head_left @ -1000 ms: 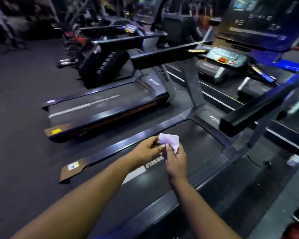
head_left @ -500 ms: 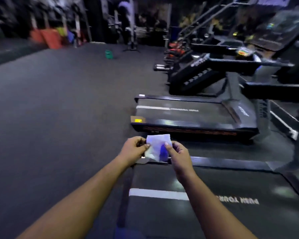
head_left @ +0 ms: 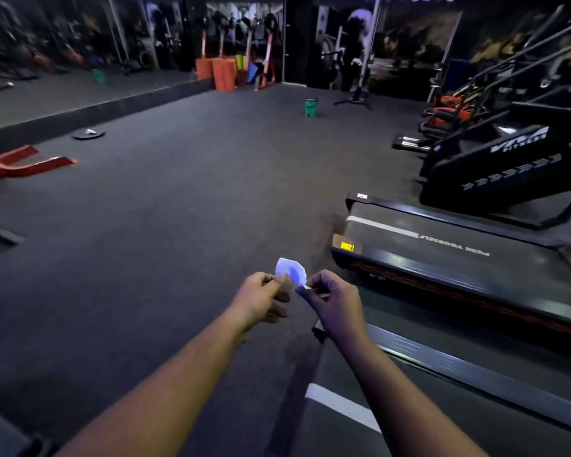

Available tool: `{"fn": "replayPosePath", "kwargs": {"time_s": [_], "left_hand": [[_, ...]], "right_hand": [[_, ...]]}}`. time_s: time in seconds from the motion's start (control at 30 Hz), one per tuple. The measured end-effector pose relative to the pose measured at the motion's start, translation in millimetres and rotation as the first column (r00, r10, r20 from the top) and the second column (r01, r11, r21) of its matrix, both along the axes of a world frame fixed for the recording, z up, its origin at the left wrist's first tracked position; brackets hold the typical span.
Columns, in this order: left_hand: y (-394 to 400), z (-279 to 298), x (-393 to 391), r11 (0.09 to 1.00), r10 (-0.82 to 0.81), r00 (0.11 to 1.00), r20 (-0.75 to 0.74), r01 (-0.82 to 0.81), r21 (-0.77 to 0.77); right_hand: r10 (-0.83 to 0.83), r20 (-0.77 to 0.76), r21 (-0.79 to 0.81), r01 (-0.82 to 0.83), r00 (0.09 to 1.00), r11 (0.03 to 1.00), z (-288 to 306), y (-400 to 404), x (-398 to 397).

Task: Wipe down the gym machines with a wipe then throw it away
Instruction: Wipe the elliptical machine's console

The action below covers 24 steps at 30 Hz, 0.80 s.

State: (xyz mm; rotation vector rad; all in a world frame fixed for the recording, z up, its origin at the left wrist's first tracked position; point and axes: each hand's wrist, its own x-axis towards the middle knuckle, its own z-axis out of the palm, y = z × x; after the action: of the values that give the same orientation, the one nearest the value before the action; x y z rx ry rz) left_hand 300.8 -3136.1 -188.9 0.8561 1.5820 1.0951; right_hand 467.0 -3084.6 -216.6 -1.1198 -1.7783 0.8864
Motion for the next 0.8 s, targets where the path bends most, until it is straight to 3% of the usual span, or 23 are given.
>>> {"fn": "replayPosePath", "kwargs": {"time_s": [0.2, 0.3, 0.5, 0.8], "left_hand": [[19.0, -9.8, -111.2, 0.998, -0.040, 0.924, 0.380, 0.054, -0.027], [27.5, -10.4, -175.1, 0.995, -0.083, 0.873, 0.480, 0.100, -0.008], [42.8, -7.0, -271.0, 1.000, -0.026, 0.900, 0.435, 0.027, 0.003], [111.1, 4.5, -344.5, 0.986, -0.156, 0.943, 0.295, 0.134, 0.095]], "right_hand": [[-0.059, 0.282, 0.287, -0.025, 0.958, 0.958, -10.1, 15.4, -109.5], [-0.042, 0.390, 0.338, -0.101, 0.920, 0.936, -13.4, 18.8, -169.7], [0.069, 0.407, 0.333, -0.218, 0.911, 0.917, -8.4, 30.5, -255.9], [0.047, 0.381, 0.352, -0.192, 0.924, 0.916, 8.9, 119.4, -288.1]]}}
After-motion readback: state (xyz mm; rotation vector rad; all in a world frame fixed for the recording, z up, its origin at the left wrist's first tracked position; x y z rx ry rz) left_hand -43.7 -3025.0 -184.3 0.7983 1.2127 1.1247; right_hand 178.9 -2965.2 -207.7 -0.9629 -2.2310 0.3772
